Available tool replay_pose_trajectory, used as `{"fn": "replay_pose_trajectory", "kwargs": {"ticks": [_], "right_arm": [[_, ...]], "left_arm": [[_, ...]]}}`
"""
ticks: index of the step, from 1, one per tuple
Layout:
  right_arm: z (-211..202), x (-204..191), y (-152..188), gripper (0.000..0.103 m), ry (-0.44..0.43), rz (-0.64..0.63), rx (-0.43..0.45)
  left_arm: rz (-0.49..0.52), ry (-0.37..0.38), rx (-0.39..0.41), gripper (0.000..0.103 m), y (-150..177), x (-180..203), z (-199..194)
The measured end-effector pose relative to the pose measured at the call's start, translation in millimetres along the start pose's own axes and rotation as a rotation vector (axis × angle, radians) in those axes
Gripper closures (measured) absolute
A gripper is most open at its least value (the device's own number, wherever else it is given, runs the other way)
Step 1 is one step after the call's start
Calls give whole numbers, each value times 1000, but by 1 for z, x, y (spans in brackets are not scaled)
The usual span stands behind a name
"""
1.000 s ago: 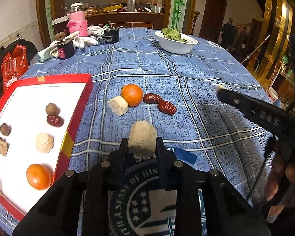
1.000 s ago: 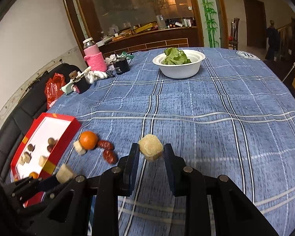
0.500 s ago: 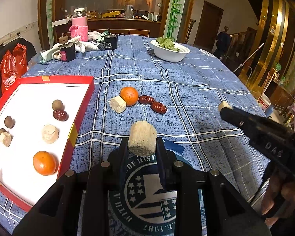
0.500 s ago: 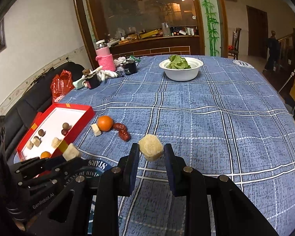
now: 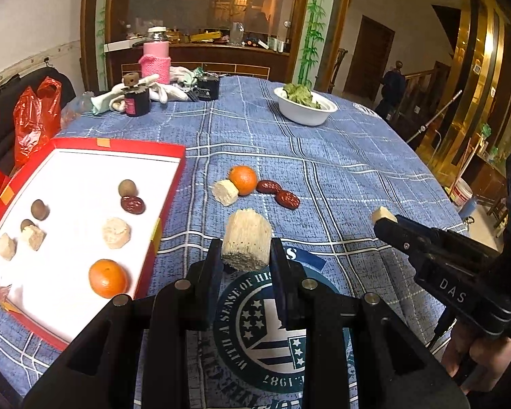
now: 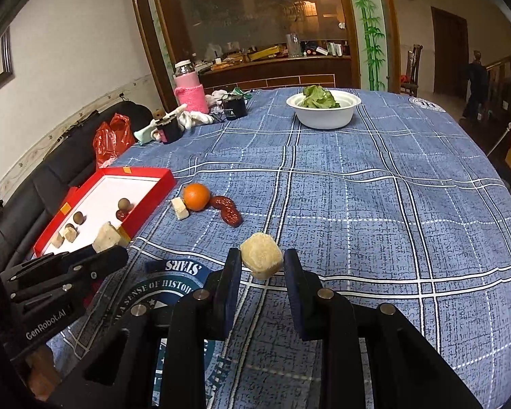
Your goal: Organize fruits
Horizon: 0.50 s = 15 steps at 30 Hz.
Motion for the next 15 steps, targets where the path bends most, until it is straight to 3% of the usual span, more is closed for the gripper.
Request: {"fn": "replay_pose_trajectory", "kwargs": {"ticks": [15], "right_arm": [[-17, -46, -9, 77, -68, -61, 33]], "left_arm": [[-82, -77, 63, 79, -5, -35, -28]]}}
Point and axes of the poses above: each gripper's, at about its wrist camera, not at the fingertips, and z roughly the way its jaws point, x to its right, y to its underside, the point moved 4 cm from there along z, roughly the way its jaws point, and after that the axes turned 14 degrees about y, right-handed, at the moved point
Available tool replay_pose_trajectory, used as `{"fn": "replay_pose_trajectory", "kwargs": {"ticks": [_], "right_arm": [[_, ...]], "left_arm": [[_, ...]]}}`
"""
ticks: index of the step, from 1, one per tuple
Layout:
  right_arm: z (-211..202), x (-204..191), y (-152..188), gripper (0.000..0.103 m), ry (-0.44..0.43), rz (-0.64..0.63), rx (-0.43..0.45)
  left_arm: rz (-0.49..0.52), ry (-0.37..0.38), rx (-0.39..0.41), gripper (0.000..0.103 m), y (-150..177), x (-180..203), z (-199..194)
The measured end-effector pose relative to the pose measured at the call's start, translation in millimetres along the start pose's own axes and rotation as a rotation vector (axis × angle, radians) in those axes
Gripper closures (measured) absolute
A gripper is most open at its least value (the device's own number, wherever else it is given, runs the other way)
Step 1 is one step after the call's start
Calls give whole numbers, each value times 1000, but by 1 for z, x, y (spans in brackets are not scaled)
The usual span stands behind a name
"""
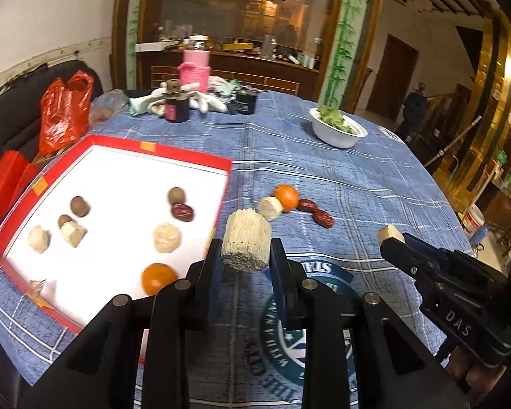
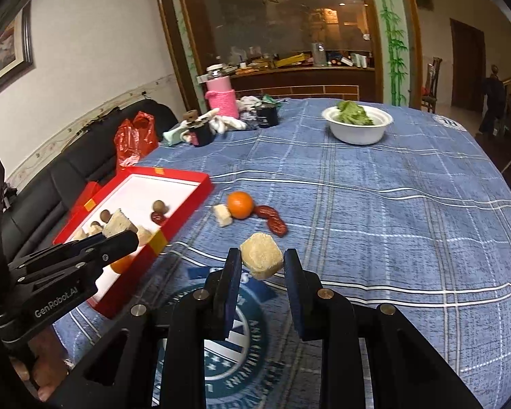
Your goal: Organize fruits
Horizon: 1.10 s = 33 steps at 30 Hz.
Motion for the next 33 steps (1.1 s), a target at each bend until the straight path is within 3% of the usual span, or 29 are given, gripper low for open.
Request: {"fn": "replay_pose_trajectory", "kwargs": {"ticks": [20, 33], "right_arm": [[20, -95, -16, 77, -100, -128, -12], [50, -152, -32, 77, -127, -223, -39]], "left_arm": [[-128, -118, 47, 79, -10, -75, -26], [-152, -209, 70, 78, -16, -108, -31]]}}
Point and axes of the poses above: each gripper's, at about its wrist camera, not at the fingertips, and z roughly the way its jaws point, x to its right, y to its underside, the point moved 4 cm from there along z, roughly the way its jaws point, and after that the axes turned 14 degrees about y, right-handed, at the moved point
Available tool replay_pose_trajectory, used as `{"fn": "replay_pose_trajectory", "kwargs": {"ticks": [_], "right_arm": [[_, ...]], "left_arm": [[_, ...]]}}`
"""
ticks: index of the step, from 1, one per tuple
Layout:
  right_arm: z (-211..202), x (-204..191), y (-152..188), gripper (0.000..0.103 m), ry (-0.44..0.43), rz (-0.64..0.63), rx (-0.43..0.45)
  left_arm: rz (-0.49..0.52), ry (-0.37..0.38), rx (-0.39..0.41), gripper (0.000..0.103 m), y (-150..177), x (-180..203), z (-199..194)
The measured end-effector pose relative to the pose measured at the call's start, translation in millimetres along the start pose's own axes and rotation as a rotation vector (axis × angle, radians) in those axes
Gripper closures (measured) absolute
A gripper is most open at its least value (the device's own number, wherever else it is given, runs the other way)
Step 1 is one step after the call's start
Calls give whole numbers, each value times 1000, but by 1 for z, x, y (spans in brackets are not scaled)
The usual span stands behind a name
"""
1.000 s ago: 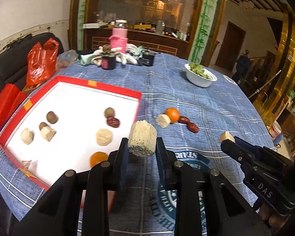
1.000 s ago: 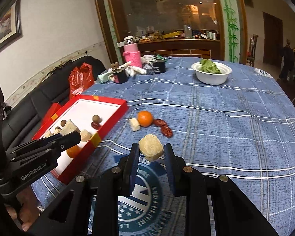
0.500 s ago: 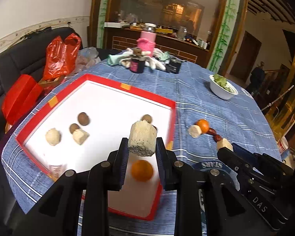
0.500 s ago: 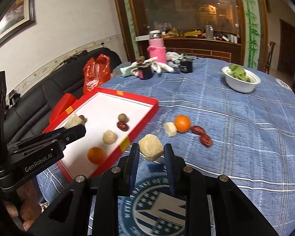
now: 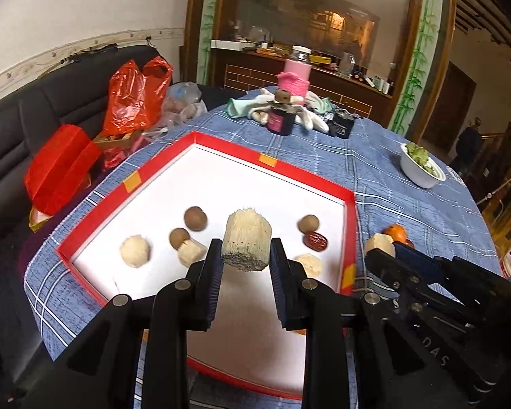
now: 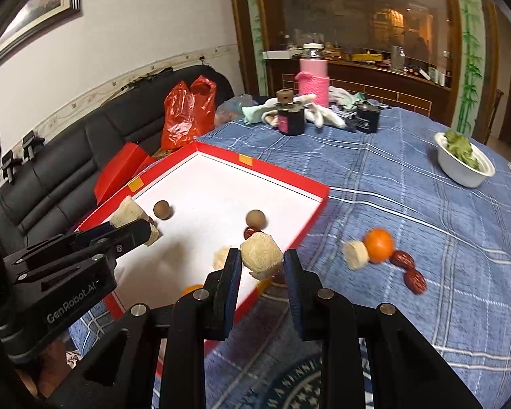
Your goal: Organize fruits
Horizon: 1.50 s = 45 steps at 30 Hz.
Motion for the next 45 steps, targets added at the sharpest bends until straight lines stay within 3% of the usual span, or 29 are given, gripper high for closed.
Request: {"fn": "replay_pose_trajectory", "kwargs": {"ticks": [26, 45], "right_arm": [[52, -77, -11, 78, -51, -96, -69], [67, -49, -18, 78, -37, -43, -77]], "left_arm": [[-73, -162, -29, 78, -6, -63, 20], [-48, -197, -66, 78, -5, -59, 34]]}}
Point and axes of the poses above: each gripper's, at about its wrist camera, not at the fingertips, and z roughly the way its jaws point, x to its right, y to its underside, the point moved 4 cm from there along z, roughly the way its jaws point, and after that the axes turned 14 degrees about y, right-handed, at the moved point
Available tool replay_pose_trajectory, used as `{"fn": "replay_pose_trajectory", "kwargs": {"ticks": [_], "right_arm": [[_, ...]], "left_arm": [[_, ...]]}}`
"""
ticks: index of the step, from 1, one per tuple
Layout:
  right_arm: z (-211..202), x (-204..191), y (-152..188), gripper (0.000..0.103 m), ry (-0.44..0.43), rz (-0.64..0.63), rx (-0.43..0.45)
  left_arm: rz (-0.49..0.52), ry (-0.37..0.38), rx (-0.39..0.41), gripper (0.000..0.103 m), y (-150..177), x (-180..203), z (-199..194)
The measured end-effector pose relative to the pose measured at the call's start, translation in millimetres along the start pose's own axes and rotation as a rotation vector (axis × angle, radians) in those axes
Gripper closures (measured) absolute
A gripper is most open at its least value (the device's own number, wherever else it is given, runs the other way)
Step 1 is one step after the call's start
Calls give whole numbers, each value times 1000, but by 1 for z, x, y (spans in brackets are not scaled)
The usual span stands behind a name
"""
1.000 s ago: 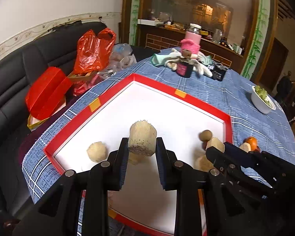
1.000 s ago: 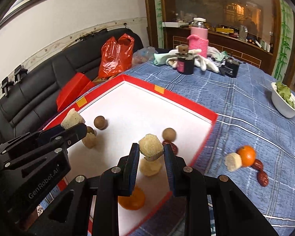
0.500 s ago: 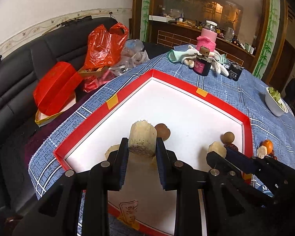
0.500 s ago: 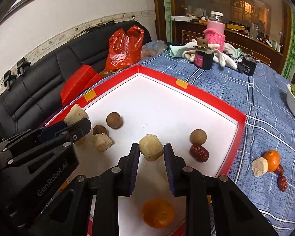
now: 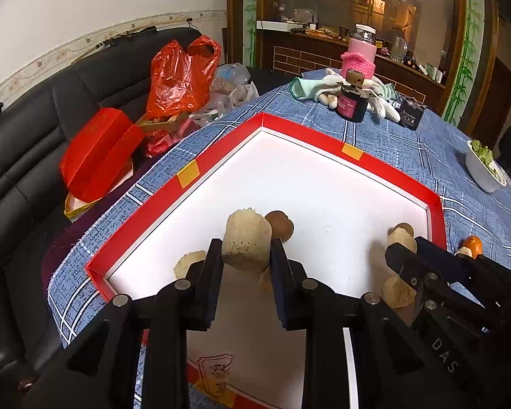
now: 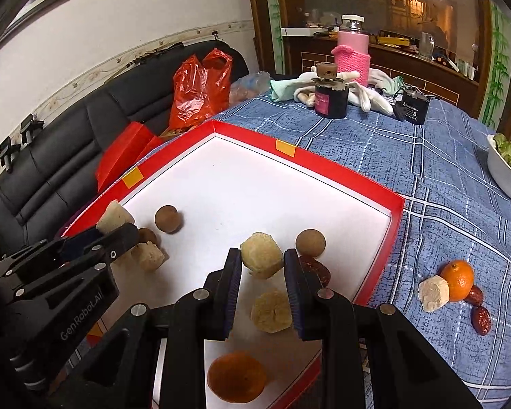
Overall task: Organize fruits
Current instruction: 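Open the left tool to drop the yam chunk while the right tool releases the pastry cube, then grasp a red date with the right tool while the left tool grasps a pastry cube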
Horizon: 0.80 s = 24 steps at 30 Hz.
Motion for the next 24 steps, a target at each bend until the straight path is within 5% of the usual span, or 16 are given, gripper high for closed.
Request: {"fn": "replay_pose_trajectory", "kwargs": {"ticks": [11, 12, 16, 24], "right_arm": [[4, 5, -2, 76, 28, 16, -26], [3, 6, -2, 74, 34, 22, -26], [-7, 14, -2, 55, 41, 36, -11], [-53, 88, 25, 50, 131, 100, 61]], "left_arm": [[-17, -11, -24, 78, -3, -4, 3], [-16, -21, -32, 76, -2, -4, 3], [-24, -77, -20, 33, -2, -9, -2], [-27, -44, 64, 31, 1, 1, -28]]}}
Point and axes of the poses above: each gripper's, at about its wrist camera, not at the fingertips, and z roughly the way its jaws point, x to its right, y to its underside, the point moved 4 cm from there along z, roughly the way its jaws point, and after that the axes turned 14 degrees about y, right-handed, at the moved point
